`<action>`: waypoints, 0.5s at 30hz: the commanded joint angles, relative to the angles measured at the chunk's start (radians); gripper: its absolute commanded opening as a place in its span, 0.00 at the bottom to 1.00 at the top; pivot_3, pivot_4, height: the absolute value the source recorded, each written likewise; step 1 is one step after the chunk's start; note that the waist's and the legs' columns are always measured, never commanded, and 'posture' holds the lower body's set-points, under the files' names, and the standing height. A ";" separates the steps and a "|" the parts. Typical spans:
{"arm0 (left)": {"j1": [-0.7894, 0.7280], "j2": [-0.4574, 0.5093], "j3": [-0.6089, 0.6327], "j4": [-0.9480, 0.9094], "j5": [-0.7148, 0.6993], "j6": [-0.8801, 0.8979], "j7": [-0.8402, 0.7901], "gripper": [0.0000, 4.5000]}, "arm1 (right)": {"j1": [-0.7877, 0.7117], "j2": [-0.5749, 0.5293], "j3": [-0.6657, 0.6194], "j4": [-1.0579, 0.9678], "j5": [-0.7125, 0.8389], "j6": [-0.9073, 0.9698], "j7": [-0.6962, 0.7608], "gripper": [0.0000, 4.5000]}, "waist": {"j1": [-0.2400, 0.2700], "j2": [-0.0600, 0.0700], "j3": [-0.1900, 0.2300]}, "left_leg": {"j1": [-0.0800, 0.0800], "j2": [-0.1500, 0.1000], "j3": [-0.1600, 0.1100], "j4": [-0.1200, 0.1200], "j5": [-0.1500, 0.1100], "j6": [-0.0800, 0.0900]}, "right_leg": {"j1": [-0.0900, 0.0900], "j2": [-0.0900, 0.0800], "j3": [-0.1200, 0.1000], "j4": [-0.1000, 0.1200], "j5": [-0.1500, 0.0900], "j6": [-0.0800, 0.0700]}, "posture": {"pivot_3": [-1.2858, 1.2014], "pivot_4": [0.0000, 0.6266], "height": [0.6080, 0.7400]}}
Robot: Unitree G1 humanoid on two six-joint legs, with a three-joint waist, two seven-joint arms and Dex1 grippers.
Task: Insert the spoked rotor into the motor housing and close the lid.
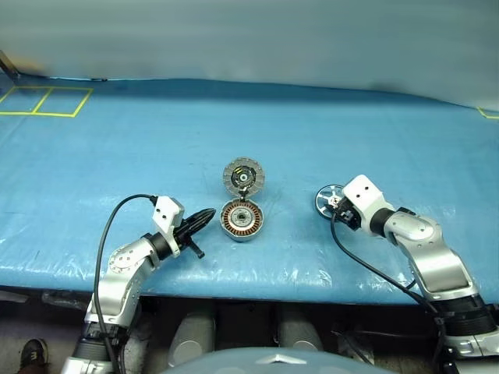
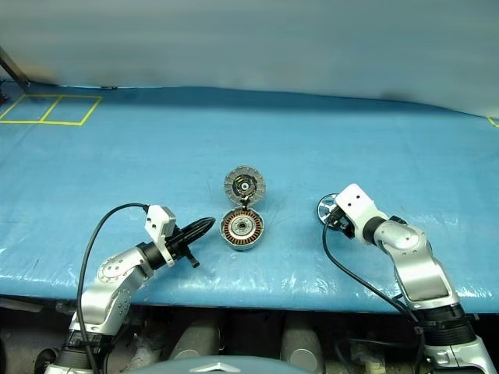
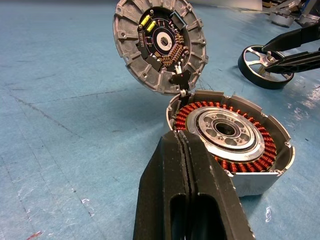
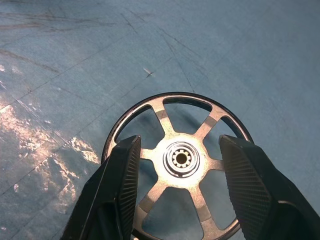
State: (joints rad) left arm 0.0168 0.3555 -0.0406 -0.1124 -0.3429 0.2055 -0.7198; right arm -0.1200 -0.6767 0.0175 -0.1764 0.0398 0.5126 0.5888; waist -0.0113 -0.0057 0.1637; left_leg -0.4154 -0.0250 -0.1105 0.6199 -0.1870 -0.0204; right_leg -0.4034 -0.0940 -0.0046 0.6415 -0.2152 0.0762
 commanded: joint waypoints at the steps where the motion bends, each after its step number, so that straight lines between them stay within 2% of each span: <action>1: -0.011 -0.002 0.000 -0.003 0.010 -0.025 0.002 0.00 | -0.017 -0.016 -0.006 0.020 -0.002 0.015 0.017 0.58 | 0.000 0.000 0.000 | 0.000 0.000 0.000 0.000 0.000 0.000 | 0.000 0.000 0.000 0.000 0.000 0.000 | 0.52 0.24 1.00; 10: 0.007 -0.005 0.009 -0.007 0.018 -0.030 0.009 0.00 | -0.033 -0.030 0.064 0.081 -0.052 0.045 0.028 0.58 | 0.001 -0.001 0.000 | 0.001 0.000 0.000 0.000 0.000 0.000 | 0.002 0.000 0.000 -0.001 0.000 0.000 | 0.52 0.24 1.00; 15: 0.015 -0.001 0.010 -0.008 0.020 -0.033 0.015 0.00 | -0.034 -0.012 0.026 0.049 0.000 0.044 0.038 0.58 | 0.001 -0.002 0.000 | 0.002 0.000 -0.001 0.001 0.000 0.000 | 0.003 0.000 0.000 -0.001 0.000 0.000 | 0.52 0.24 1.00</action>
State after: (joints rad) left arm 0.0311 0.3547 -0.0408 -0.1040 -0.3247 0.1897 -0.7070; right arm -0.1673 -0.6905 0.0586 -0.1262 0.0320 0.5358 0.6171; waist -0.0103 -0.0072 0.1633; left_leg -0.4139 -0.0251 -0.1111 0.6207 -0.1872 -0.0206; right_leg -0.4001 -0.0944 -0.0050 0.6400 -0.2152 0.0763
